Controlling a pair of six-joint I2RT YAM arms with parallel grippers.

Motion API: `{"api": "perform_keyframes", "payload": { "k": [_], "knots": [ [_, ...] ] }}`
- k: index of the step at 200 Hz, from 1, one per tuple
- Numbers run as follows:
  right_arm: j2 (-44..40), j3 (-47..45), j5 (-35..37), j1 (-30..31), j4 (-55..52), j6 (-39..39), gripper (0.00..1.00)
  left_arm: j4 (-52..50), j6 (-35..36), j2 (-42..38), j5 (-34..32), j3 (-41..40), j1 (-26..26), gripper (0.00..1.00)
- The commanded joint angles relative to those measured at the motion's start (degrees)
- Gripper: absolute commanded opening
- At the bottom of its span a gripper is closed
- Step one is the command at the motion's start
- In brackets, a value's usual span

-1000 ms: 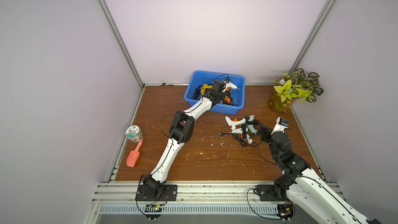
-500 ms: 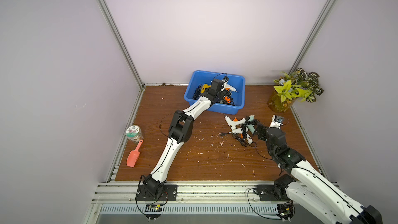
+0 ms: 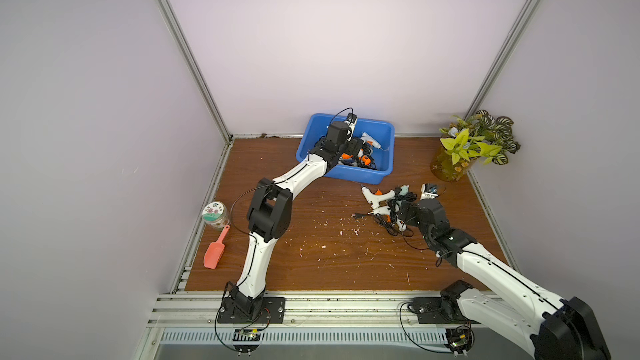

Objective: Put the hot melt glue gun into the storage box
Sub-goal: Place the hot melt adhesive gun in the storage box, then move the hot melt adhesive gun to the center of the board.

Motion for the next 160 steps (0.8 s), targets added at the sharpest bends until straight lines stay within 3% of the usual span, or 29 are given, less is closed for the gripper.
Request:
{"api": "perform_keyframes", "payload": {
  "k": [1,44,79,126,160],
  "knots": [
    [0.89,2.05,-4.89,-0.28,3.48,-1.29,0.99,7.37,-5.96,-8.35,-2.16,-7.68,0.16,1.00],
    [2.11,1.88,-6.20,-0.52,4.75,-0.64,0.99,9.35,-20.59,-22.77,-6.54,-25.45,0.16,1.00],
    [2.12,1.38,-4.84,-0.70,4.79,0.01,0.99,13.24,-31.97,-30.54,-5.77,-39.66,-0.69,1.00],
    [1.89,1.10,-2.77,-0.95,3.45,0.36,0.99,12.37,-37.89,-32.77,-9.24,-47.90,-4.78,1.00],
    [1.63,0.31,-1.80,-1.14,3.31,1.33,0.99,15.32,-43.17,-30.78,-8.33,-52.24,-7.75,1.00]
  ]
}}
